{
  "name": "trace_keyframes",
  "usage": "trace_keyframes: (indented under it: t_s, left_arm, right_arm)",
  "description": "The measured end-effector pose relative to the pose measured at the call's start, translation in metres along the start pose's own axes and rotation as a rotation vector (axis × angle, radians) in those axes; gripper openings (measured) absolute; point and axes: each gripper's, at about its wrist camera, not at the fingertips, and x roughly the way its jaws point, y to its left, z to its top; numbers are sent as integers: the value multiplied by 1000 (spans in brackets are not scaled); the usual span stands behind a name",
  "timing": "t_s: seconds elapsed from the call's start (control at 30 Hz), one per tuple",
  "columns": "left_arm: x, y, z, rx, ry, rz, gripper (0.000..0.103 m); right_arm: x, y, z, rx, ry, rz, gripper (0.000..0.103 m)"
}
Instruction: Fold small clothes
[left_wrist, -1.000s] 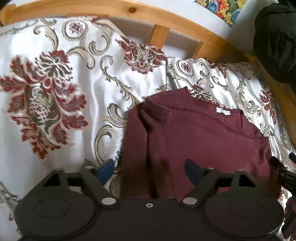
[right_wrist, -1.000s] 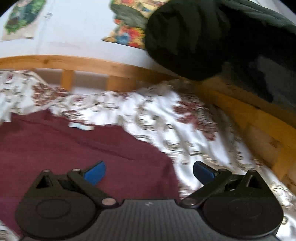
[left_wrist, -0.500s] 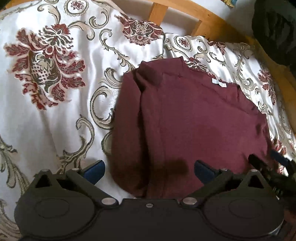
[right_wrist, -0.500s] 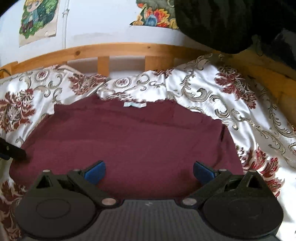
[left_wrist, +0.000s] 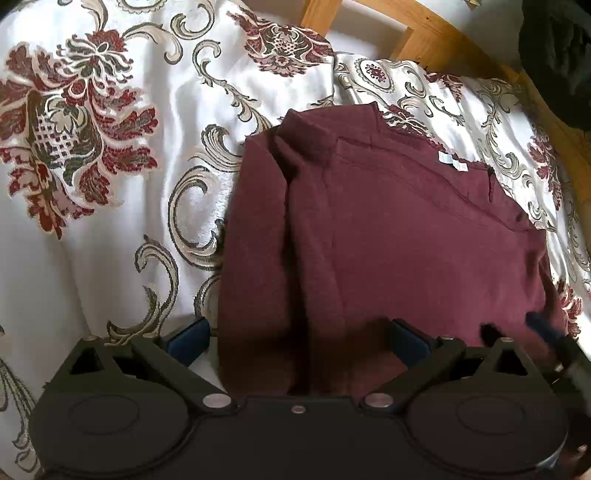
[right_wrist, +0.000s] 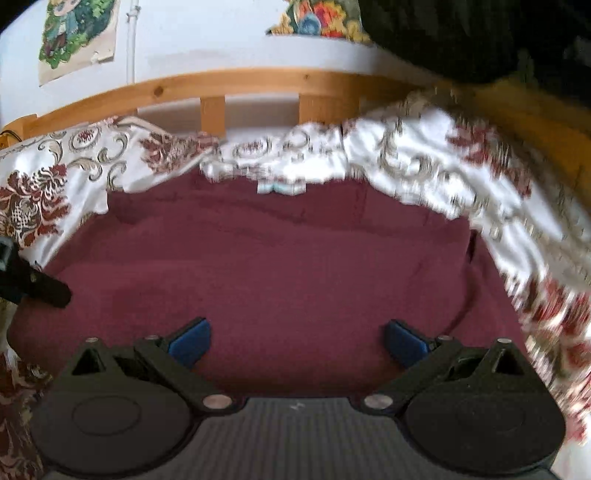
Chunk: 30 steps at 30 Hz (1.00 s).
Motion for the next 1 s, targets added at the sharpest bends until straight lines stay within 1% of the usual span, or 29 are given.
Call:
trace_keyframes:
  t_s: [0.07,0.23,0.67,0.77,0.87,1.0]
  left_arm:
    - [2,-1,0,9,2,1,102]
    - [4,-3,0,19,5,6,102]
    - [3,4,1,-17,15,-23,102]
    - [4,8,5,-44,-5,-32,102]
    - [6,14,9,-49,-26,-42,102]
    - [10,17,13,-54,-28,-48,102]
  right_arm:
    - [0,-3,-8,17,-30,12,102]
    - [-1,-5,-8,23,-30,20,103]
    - [0,-5,-7,25,-31,23,103]
    - [0,-5,-7,25,-31,24,103]
    - [0,-5,-8,25,-31,23,103]
    - [0,-5,-8,26,-31,24,103]
